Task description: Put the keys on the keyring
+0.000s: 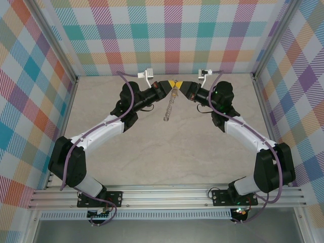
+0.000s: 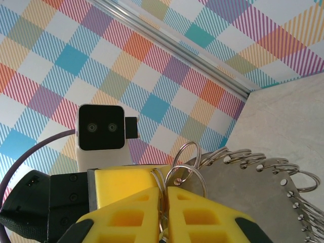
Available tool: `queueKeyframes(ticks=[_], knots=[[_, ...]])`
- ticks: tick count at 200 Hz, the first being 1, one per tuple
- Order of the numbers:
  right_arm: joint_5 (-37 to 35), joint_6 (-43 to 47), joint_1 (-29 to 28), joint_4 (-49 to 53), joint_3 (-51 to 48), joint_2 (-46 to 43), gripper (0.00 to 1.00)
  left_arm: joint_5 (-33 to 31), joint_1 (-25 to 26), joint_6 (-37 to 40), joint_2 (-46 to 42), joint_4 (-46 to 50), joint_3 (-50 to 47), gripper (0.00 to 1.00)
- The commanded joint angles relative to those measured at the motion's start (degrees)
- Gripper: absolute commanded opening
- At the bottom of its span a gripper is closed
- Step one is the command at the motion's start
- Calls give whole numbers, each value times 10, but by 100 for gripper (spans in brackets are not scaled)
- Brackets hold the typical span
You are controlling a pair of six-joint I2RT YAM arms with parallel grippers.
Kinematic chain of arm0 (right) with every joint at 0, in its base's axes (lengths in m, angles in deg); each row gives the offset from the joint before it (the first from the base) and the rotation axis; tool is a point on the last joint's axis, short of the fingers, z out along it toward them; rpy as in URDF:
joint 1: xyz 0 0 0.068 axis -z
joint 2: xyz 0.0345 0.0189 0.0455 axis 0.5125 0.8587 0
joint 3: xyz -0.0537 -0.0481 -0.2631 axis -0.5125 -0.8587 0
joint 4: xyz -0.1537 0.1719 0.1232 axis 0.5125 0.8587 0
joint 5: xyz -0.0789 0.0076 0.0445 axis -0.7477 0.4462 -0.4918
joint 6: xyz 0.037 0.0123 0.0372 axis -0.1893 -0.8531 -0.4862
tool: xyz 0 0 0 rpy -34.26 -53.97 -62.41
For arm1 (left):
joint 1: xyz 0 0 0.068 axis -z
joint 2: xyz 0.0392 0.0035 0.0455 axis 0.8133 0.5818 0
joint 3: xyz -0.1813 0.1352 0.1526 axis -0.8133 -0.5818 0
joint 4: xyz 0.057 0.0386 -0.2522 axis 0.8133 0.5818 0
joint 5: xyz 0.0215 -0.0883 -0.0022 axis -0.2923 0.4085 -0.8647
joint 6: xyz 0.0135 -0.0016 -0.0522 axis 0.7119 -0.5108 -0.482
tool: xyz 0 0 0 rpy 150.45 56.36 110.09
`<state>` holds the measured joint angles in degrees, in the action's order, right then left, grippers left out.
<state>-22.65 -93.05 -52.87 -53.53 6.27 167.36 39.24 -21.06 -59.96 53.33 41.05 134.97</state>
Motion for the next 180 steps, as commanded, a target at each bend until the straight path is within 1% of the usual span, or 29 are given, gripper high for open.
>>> queueKeyframes(ticks=[1,15,26,58,62,72,82,105,135,165,180], knots=[[18,-3,-12,-23,2,-6,9,2,11,14,-19,-42,10,0],[18,1,-12,-18,4,-6,5,2,12,14,-18,-42,10,0],[17,5,-12,-14,6,-5,0,3,13,14,-17,-41,11,0],[20,6,-12,-14,15,0,0,6,14,14,-14,-40,11,0],[20,6,-12,-13,16,1,2,7,14,14,-14,-40,11,0],[20,4,-12,-14,19,3,13,7,14,14,-15,-41,11,0],[20,2,-12,-16,22,6,15,8,14,14,-14,-41,12,0],[21,2,-12,-17,28,10,12,9,15,14,-13,-40,13,0],[22,3,-12,-15,30,12,0,9,15,13,-13,-41,13,0],[20,9,-9,-9,28,10,0,8,16,16,-14,-38,12,0],[24,14,-2,-6,27,7,0,-1,15,31,-19,-9,17,0]])
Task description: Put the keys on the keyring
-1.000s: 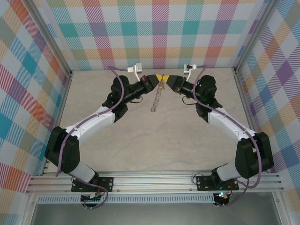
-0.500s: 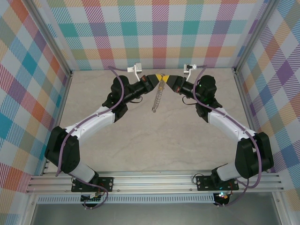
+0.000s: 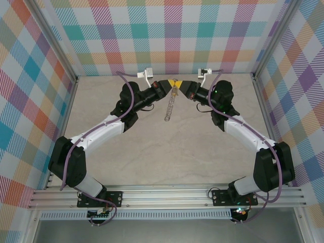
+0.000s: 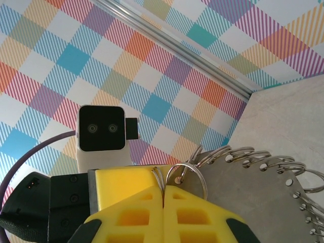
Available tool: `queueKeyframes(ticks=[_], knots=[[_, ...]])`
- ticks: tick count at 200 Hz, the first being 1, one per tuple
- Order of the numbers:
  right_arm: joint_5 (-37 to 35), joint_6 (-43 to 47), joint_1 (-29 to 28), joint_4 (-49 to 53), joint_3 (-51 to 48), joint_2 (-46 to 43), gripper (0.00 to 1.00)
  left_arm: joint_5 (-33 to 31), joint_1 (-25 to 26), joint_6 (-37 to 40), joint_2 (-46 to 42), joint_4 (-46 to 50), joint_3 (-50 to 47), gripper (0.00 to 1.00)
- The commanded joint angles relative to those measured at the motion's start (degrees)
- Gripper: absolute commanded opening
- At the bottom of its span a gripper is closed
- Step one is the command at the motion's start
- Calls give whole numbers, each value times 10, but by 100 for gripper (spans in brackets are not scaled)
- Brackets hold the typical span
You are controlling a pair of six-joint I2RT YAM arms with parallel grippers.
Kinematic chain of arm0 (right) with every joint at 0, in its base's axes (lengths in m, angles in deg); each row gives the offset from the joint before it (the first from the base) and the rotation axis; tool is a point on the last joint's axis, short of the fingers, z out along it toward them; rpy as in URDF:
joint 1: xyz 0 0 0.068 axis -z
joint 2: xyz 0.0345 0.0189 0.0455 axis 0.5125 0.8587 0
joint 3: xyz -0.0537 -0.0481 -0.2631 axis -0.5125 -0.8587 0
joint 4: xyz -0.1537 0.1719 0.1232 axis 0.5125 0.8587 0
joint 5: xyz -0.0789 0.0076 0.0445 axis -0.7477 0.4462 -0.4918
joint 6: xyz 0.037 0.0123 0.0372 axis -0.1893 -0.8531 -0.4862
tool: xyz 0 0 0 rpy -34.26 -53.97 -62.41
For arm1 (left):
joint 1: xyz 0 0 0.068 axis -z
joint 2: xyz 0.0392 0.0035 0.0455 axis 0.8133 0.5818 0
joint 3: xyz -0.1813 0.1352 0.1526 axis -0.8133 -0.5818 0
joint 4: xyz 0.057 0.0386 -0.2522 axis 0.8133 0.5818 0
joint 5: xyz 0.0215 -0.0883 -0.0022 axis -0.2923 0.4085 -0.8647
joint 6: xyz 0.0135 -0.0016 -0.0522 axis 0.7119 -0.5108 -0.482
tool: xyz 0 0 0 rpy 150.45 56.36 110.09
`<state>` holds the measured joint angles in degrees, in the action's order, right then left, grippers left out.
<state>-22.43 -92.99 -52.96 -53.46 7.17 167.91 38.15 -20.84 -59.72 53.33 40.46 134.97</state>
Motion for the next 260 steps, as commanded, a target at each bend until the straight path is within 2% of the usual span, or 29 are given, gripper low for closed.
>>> queueKeyframes(ticks=[1,6,25,41,62,80,110,118,134,151,203,260], knots=[[22,13,-1,-6,18,1,0,9,13,31,-20,0,18,0],[25,15,3,-6,18,0,0,3,13,40,-24,15,20,0],[55,32,20,39,27,-3,0,-11,7,73,-40,68,31,26],[94,49,37,69,38,-3,0,-9,-5,97,-53,105,43,42],[154,76,56,109,59,3,0,3,-21,118,-62,145,61,56],[205,98,69,139,83,15,0,31,-35,131,-56,170,80,62],[286,121,74,167,126,44,0,91,-49,149,-28,205,123,63],[298,123,74,169,132,49,0,108,-52,151,-20,210,133,58],[311,126,74,174,141,57,0,144,-56,152,-3,211,149,41],[318,128,74,176,146,62,0,177,-57,156,13,221,165,34],[318,126,74,172,143,69,0,176,-57,173,27,246,166,42],[313,125,75,172,148,73,0,195,-57,168,34,230,157,41]])
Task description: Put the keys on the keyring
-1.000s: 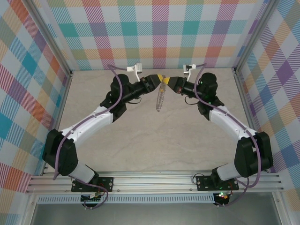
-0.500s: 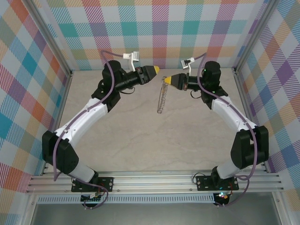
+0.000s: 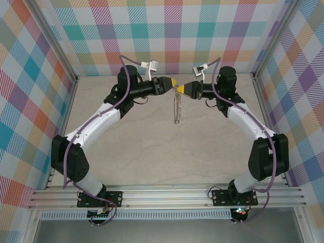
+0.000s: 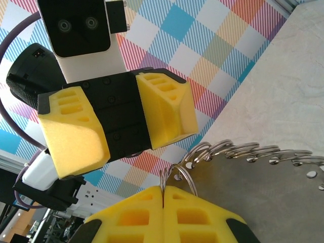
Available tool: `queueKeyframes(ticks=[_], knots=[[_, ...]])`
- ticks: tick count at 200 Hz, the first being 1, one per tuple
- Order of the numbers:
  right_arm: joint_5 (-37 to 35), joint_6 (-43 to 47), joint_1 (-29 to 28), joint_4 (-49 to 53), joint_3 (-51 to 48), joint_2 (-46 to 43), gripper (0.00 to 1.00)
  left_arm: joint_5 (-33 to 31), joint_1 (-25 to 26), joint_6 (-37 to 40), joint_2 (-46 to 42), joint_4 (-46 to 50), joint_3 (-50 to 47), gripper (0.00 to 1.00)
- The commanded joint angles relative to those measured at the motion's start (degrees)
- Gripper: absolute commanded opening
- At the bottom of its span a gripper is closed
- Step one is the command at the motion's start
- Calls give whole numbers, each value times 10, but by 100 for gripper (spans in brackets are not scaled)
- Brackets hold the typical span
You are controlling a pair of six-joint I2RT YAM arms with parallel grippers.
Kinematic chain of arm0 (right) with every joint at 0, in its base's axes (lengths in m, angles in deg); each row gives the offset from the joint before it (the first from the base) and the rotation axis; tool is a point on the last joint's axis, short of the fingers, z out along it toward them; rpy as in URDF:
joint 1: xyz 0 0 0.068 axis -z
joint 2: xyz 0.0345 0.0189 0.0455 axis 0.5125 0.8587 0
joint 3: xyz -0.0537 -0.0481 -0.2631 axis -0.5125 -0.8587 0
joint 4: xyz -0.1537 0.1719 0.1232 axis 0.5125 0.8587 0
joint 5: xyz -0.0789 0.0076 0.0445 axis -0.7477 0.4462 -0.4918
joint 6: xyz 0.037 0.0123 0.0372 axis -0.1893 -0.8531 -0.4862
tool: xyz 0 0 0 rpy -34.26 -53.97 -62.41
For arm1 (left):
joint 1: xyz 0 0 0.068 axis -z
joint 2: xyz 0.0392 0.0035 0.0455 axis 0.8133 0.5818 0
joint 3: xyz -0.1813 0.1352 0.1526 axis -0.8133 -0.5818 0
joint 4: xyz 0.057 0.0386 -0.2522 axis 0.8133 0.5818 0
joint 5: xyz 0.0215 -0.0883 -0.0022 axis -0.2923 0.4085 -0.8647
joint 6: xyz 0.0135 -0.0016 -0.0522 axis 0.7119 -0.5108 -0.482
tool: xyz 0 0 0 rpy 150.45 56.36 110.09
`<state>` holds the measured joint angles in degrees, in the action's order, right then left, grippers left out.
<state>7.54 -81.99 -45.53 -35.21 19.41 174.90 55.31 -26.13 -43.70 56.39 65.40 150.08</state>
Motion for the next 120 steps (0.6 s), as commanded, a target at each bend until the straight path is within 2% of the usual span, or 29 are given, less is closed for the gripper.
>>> queueKeyframes(ticks=[1,120], knots=[[13,16,0,-10,26,3,0,23,-5,7,4,-19,6,41],[5,7,1,-22,25,9,0,43,1,-3,12,-37,-16,37]])
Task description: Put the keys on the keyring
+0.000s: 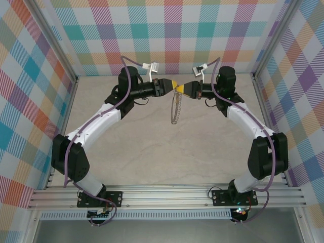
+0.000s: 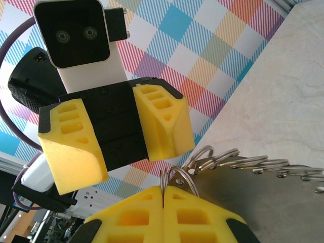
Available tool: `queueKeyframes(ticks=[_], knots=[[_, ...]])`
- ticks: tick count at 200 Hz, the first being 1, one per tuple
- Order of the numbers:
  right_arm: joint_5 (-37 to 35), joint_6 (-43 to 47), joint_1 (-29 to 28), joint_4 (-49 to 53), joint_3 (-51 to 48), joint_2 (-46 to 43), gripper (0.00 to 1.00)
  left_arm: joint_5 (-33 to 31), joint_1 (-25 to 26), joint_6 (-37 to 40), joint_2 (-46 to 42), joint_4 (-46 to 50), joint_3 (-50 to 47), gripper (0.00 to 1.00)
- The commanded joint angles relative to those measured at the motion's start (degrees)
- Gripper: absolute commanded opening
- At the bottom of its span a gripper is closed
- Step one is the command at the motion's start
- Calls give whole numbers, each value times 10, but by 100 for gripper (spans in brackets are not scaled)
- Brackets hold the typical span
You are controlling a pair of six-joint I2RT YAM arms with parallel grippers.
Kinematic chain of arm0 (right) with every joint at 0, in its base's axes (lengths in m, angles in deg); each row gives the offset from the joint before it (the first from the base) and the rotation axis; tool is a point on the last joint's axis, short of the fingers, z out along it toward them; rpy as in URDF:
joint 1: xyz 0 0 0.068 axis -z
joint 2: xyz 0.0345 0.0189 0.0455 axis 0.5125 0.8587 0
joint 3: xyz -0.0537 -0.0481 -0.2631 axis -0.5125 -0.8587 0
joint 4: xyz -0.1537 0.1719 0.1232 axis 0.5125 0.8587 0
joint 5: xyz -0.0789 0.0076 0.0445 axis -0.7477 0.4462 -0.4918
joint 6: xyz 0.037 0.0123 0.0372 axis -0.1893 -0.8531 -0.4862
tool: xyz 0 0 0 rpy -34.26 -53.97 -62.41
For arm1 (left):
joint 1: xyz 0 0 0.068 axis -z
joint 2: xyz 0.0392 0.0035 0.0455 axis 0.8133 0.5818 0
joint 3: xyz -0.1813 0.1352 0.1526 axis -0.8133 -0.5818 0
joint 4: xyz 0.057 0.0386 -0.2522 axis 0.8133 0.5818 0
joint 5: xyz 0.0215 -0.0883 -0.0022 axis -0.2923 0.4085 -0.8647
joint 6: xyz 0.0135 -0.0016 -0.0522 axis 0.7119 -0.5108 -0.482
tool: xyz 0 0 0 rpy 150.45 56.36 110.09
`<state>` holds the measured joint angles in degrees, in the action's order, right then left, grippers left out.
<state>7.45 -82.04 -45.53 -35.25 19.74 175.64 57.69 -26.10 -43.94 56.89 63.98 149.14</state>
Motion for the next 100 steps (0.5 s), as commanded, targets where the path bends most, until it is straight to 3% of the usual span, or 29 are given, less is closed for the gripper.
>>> queueKeyframes(ticks=[1,100], knots=[[6,8,1,-22,22,1,0,19,1,0,7,-22,-7,37],[1,5,3,-27,19,5,0,33,7,-1,11,-31,-14,30]])
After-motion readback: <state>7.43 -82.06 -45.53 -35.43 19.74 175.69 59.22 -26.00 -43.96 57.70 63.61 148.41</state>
